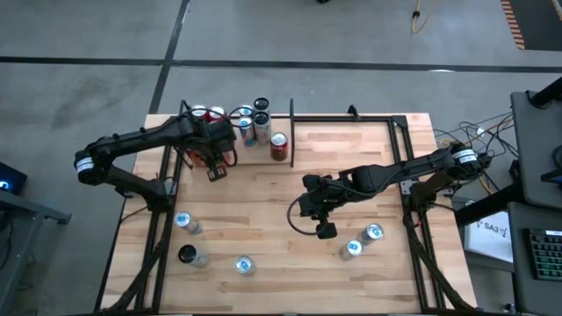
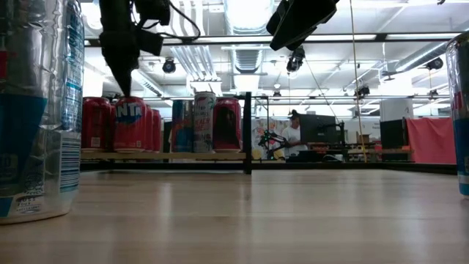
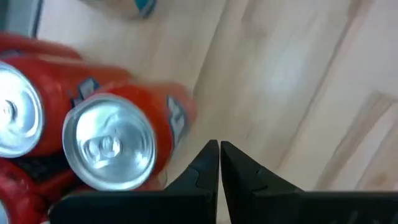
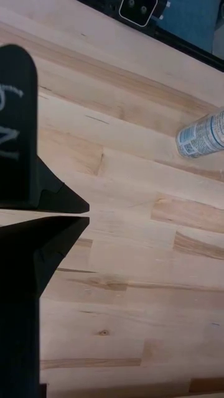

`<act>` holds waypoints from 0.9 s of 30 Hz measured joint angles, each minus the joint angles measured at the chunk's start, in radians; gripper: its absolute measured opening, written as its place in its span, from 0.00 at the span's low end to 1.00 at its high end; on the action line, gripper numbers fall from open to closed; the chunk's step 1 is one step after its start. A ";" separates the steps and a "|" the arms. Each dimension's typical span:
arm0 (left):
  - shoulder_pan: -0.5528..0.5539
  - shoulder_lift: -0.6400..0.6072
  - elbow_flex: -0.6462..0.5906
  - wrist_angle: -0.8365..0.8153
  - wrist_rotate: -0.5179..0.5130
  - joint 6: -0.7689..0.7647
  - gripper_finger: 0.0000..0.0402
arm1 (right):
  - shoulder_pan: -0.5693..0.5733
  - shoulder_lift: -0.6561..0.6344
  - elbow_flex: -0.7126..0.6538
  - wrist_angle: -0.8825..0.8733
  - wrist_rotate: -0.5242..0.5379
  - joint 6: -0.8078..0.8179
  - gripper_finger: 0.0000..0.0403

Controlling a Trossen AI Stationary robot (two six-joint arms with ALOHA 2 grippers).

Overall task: Place canned beverage on shelf
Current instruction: Put the red soda can on the shelf aligned with the other red soda can

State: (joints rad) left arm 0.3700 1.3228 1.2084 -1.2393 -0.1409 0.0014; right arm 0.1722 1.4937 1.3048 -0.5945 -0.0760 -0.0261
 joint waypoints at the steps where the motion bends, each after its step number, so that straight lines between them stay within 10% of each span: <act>1: -0.002 -0.001 -0.002 0.014 -0.009 -0.003 0.00 | 0.000 0.000 0.000 0.000 0.000 0.000 0.02; 27: -0.003 -0.006 -0.075 0.042 -0.164 -0.040 0.00 | 0.000 0.000 0.000 0.000 -0.001 0.003 0.02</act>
State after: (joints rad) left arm 0.3674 1.3170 1.1336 -1.1977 -0.3050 -0.0389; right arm 0.1719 1.4937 1.3052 -0.5941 -0.0772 -0.0229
